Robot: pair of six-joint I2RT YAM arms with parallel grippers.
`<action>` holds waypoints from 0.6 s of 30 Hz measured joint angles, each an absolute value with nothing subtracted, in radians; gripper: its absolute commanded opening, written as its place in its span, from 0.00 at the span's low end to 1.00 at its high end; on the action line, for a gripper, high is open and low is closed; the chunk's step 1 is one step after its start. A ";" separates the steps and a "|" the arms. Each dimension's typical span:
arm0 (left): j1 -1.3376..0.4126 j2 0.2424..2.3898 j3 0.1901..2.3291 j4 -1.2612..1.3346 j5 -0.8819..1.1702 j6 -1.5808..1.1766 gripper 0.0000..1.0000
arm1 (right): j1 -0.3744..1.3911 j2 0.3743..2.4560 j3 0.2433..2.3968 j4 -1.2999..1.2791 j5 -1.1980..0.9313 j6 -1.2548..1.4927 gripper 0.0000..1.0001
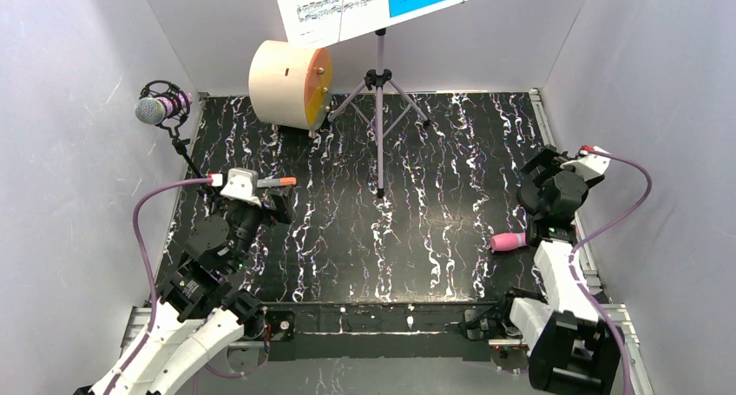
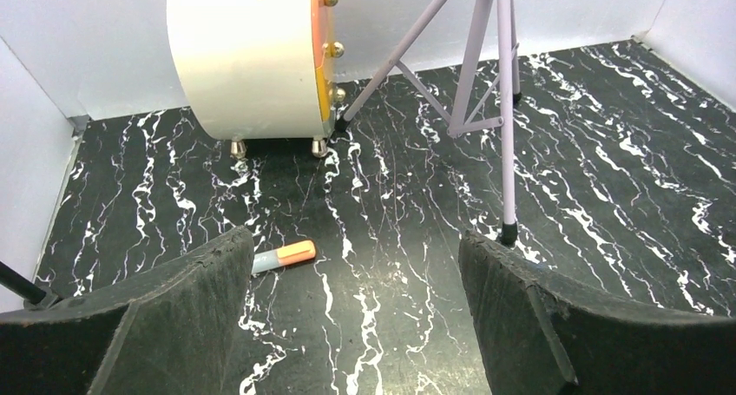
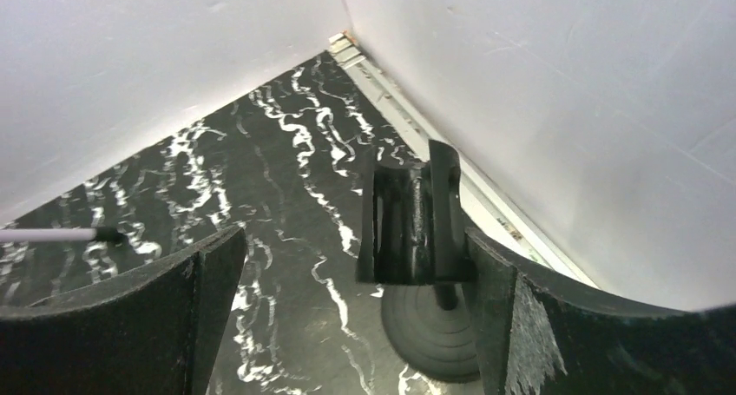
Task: Pack up the instrument practice props
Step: Place the microphone stand at the center of the board, then pick up the microphone stand with the microphone from the center of the board.
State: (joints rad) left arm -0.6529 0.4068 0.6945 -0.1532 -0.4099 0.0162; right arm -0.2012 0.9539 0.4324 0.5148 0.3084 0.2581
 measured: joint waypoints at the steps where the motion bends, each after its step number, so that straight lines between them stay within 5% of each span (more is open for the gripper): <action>1: -0.650 0.412 0.694 -0.153 -0.410 0.015 0.86 | -0.201 0.920 0.448 0.462 0.294 0.267 0.99; 9: -0.609 0.482 0.695 -0.153 -0.435 0.015 0.86 | -0.201 0.696 0.582 0.165 0.147 0.363 0.99; 18: -0.458 0.664 0.710 -0.155 -0.616 -0.045 0.86 | -0.183 0.469 0.590 0.105 -0.009 0.471 0.99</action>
